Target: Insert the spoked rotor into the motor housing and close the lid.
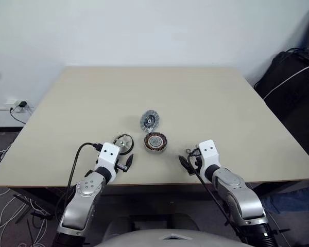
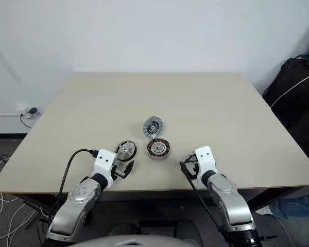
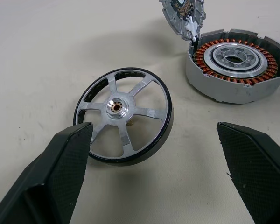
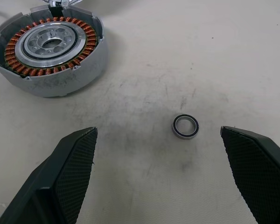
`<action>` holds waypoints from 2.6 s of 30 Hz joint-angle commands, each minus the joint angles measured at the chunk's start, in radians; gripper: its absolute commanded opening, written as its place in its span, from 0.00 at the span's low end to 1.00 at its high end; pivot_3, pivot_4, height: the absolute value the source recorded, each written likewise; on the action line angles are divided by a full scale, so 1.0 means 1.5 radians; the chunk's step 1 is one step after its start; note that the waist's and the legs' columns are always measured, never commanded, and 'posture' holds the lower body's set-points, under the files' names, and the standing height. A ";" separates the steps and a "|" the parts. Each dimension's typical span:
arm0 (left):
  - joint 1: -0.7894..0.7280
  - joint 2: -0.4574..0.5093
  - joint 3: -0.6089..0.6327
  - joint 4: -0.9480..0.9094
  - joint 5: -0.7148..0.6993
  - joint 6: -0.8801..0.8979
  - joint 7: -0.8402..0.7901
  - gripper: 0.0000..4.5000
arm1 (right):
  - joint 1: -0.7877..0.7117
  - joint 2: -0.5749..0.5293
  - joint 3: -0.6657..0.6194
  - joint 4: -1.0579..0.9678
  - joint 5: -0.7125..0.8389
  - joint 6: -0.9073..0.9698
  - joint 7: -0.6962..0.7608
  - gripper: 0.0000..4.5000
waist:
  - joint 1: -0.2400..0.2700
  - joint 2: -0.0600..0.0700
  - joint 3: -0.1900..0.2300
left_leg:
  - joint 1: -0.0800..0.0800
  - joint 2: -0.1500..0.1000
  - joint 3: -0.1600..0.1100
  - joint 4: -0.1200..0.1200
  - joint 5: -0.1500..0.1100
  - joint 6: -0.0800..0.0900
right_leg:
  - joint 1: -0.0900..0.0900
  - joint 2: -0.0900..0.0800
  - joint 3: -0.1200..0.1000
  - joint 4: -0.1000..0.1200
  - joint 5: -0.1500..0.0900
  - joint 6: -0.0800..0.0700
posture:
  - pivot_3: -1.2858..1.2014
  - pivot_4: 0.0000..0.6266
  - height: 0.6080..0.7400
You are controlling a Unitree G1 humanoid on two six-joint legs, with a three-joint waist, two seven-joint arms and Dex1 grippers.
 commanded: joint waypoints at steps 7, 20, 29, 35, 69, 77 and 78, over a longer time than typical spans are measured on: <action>-0.010 -0.001 0.001 -0.009 0.002 -0.015 0.002 1.00 | -0.015 0.003 -0.009 -0.011 -0.001 -0.017 -0.001 1.00 | 0.000 0.000 0.000 | 0.000 0.000 0.000 0.000 0.000 0.000 | 0.000 0.000 0.000 0.000 0.000 0.000 | 0.52 0.00 1.00; -0.009 0.000 0.000 -0.014 0.002 -0.010 0.002 1.00 | -0.064 0.045 -0.021 0.059 -0.019 -0.022 -0.058 1.00 | -0.001 0.000 0.000 | 0.000 0.000 0.000 0.000 0.000 0.000 | 0.000 0.000 0.000 0.000 0.000 0.000 | 0.52 0.00 1.00; -0.004 -0.003 0.002 -0.018 0.003 -0.009 0.008 1.00 | -0.102 0.057 -0.026 0.150 -0.033 -0.060 -0.071 1.00 | -0.002 0.001 0.000 | 0.000 -0.001 0.000 0.000 0.000 0.000 | 0.000 0.000 0.000 0.000 0.000 0.000 | 0.52 0.00 1.00; -0.003 0.000 0.003 -0.019 0.001 -0.008 0.009 1.00 | -0.123 0.062 -0.030 0.196 -0.035 -0.078 -0.072 1.00 | -0.006 0.001 0.000 | 0.000 -0.001 0.000 0.000 0.000 0.000 | 0.000 0.000 0.000 0.000 0.000 0.000 | 0.52 0.00 1.00; -0.013 -0.007 -0.007 -0.009 -0.002 -0.011 0.007 1.00 | -0.162 0.066 0.037 0.035 -0.024 0.013 -0.007 0.15 | -0.010 0.002 0.000 | 0.001 0.002 0.001 0.000 0.001 -0.002 | 0.000 0.002 0.001 0.001 0.000 0.000 | 0.52 0.00 1.00; -0.011 -0.019 -0.005 -0.005 -0.003 -0.018 0.015 1.00 | -0.255 0.104 0.097 0.175 -0.054 -0.040 0.004 0.15 | -0.009 0.002 0.000 | 0.000 0.001 0.000 -0.001 0.002 -0.003 | -0.001 0.002 0.000 0.001 0.001 -0.001 | 0.52 0.00 1.00; -0.010 -0.020 -0.005 -0.006 -0.002 -0.019 0.015 1.00 | -0.264 0.111 0.101 0.195 -0.056 -0.048 0.004 0.15 | -0.009 0.002 0.000 | 0.000 0.001 0.000 -0.001 0.002 -0.003 | -0.001 0.002 0.000 0.001 0.001 -0.001 | 0.52 0.00 1.00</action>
